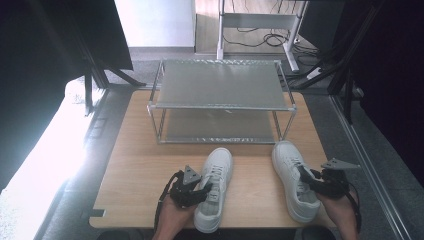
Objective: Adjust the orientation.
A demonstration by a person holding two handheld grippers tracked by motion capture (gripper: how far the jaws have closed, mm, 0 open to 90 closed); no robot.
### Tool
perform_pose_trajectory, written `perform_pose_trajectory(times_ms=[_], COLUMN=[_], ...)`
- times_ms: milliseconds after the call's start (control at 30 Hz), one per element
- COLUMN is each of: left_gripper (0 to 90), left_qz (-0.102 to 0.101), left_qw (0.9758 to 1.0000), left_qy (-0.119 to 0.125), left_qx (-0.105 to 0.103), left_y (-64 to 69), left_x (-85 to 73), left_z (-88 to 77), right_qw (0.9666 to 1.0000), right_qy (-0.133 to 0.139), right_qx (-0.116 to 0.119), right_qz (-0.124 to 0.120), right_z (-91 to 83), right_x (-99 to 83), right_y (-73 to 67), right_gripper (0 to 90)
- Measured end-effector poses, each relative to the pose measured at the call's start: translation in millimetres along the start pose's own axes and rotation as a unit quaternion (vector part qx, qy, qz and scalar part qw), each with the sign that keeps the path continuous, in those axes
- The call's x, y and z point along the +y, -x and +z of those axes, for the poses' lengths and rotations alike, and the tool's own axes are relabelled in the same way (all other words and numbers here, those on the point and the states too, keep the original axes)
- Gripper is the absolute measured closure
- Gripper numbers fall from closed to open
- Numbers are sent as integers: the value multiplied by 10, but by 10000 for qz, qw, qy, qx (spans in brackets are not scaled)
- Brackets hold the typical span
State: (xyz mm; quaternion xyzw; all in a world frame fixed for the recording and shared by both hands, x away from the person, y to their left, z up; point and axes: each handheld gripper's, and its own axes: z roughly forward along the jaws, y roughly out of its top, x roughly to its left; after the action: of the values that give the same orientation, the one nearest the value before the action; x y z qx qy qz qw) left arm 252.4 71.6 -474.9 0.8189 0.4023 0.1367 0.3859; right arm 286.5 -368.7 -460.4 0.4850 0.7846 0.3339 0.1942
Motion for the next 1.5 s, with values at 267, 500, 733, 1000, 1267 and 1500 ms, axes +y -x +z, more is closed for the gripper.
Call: perform_pose_trajectory(times_ms=[267,500,733,1000,1267,1500], left_gripper=[763,832,843,846,846,846], left_qz=[254,66,-269,-975,-1340,-1525], left_qw=[9989,9997,9993,9932,9888,9838], left_qy=[24,111,274,467,556,832], left_qx=[397,222,-43,-441,-354,-433], left_y=[29,-81,-188,-392,-500,-550], left_x=[7,-25,-69,-119,-168,-120], left_z=[-26,-55,-78,-125,-217,-350], right_qw=[9993,9994,9986,9953,9881,9782], right_qy=[-225,-193,-125,-4,78,262], right_qx=[-289,-173,41,419,1006,1571], right_qz=[40,246,505,876,1157,1330], right_z=[-44,-69,-94,-86,-23,51], right_x=[20,3,-16,-23,33,189], right_y=[-28,28,68,77,-7,-175], right_gripper=[792,825,832,832,832,833])
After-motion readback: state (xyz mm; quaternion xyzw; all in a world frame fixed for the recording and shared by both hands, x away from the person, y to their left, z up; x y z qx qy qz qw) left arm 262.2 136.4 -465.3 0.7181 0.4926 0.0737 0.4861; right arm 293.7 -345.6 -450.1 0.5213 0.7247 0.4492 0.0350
